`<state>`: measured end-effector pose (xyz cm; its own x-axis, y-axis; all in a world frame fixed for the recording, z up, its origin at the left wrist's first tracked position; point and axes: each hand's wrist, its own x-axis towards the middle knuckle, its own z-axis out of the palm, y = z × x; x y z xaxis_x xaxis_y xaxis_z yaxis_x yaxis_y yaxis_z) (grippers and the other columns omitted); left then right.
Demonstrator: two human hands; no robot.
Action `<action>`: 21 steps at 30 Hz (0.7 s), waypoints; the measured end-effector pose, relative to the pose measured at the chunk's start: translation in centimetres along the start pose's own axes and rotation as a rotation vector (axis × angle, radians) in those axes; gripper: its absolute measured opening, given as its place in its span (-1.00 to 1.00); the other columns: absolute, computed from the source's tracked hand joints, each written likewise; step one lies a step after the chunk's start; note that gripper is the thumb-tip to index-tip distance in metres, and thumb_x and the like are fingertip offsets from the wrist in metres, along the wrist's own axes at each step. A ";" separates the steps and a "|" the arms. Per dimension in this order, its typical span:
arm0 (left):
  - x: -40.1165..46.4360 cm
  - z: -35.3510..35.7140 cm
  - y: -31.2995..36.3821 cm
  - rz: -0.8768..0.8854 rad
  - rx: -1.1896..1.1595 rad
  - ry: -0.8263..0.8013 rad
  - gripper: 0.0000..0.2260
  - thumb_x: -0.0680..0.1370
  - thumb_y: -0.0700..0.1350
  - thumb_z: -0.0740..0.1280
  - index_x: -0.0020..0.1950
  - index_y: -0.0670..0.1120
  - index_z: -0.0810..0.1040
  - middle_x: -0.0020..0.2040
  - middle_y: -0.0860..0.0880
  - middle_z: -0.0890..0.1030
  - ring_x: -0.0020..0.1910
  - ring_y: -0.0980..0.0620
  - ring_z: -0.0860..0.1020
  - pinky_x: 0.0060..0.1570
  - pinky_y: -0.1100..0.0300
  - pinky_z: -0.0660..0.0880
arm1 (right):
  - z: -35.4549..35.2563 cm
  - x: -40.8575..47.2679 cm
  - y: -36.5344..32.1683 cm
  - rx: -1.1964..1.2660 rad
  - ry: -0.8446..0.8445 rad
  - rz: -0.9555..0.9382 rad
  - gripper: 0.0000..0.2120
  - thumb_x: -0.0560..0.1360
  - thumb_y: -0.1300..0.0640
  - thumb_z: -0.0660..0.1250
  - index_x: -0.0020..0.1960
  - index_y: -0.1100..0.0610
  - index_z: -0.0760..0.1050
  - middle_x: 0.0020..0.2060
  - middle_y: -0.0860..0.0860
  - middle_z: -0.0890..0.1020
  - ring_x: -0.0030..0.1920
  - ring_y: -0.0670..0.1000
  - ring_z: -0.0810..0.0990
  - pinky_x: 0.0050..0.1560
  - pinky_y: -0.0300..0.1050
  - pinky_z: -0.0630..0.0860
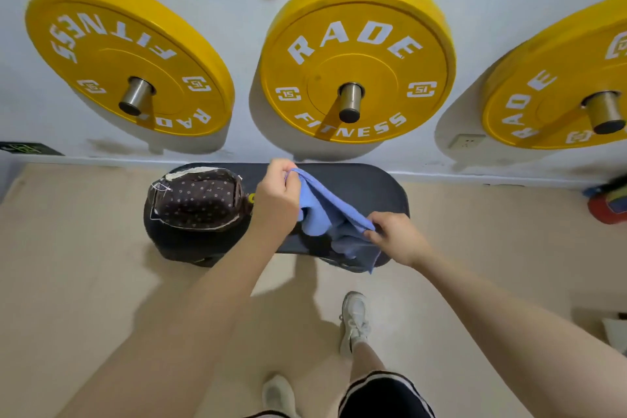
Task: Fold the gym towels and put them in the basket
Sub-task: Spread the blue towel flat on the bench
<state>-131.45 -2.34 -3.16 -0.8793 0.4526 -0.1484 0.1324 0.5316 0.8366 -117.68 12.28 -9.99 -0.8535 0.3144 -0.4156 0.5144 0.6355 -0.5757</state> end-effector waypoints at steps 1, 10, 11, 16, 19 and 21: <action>1.0 0.1 -0.5 -0.033 0.021 0.026 -0.91 0.58 -0.23 0.11 -0.07 -0.10 0.37 -0.27 -0.02 0.44 -0.28 0.02 0.39 -0.29 0.23 0.25 | -0.2 1.0 0.9 -0.007 -0.029 0.029 -0.73 0.55 0.13 0.20 -0.31 0.14 0.30 -0.42 -0.02 0.39 -0.35 0.01 0.38 -0.34 -0.15 0.24; 3.3 2.6 -8.3 -0.065 0.177 -0.062 -0.90 0.55 -0.24 0.17 -0.04 -0.17 0.48 -0.34 -0.09 0.47 -0.29 -0.06 0.40 -0.21 0.11 0.32 | 1.8 6.0 4.1 0.162 -0.446 0.286 -0.62 0.57 0.08 0.19 -0.41 0.02 0.23 -0.40 -0.07 0.31 -0.36 -0.08 0.28 -0.31 -0.22 0.21; 3.4 3.0 -9.3 -0.058 0.197 -0.067 -0.91 0.55 -0.24 0.18 -0.06 -0.17 0.47 -0.33 -0.13 0.49 -0.29 -0.09 0.42 -0.19 0.08 0.35 | 2.3 6.5 4.3 0.144 -0.509 0.278 -0.62 0.56 0.08 0.21 -0.41 0.04 0.24 -0.41 -0.07 0.30 -0.37 -0.08 0.27 -0.30 -0.23 0.22; 6.0 7.2 -17.3 -0.009 0.475 -0.032 -0.86 0.57 -0.17 0.14 0.01 -0.15 0.47 -0.13 -0.14 0.56 -0.12 -0.20 0.50 -0.16 0.03 0.37 | 6.4 12.1 7.7 -0.096 -0.284 0.199 -0.64 0.54 0.08 0.23 -0.39 0.10 0.23 -0.40 0.06 0.41 -0.29 0.08 0.37 -0.29 -0.10 0.23; 9.6 10.7 -23.9 0.034 0.609 -0.025 -0.82 0.59 -0.14 0.14 0.07 -0.16 0.48 -0.02 -0.15 0.57 -0.02 -0.21 0.52 -0.15 0.02 0.36 | 11.1 17.2 11.9 -0.212 -0.020 0.204 -0.68 0.53 0.06 0.23 -0.34 0.10 0.23 -0.22 0.17 0.53 -0.09 0.21 0.53 -0.26 -0.12 0.27; 12.4 13.4 -28.2 0.060 0.650 -0.023 -0.82 0.60 -0.12 0.13 0.06 -0.16 0.47 0.01 -0.14 0.55 -0.01 -0.18 0.52 -0.17 0.04 0.32 | 14.8 21.0 14.9 -0.235 0.107 0.227 -0.73 0.53 0.05 0.21 -0.28 0.14 0.27 -0.18 0.18 0.56 -0.09 0.22 0.53 -0.29 -0.10 0.30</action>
<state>-139.99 -2.12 -35.64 -0.8525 0.5065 -0.1290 0.4372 0.8263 0.3550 -126.70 17.89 -37.76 -0.7298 0.5304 -0.4314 0.6695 0.6821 -0.2939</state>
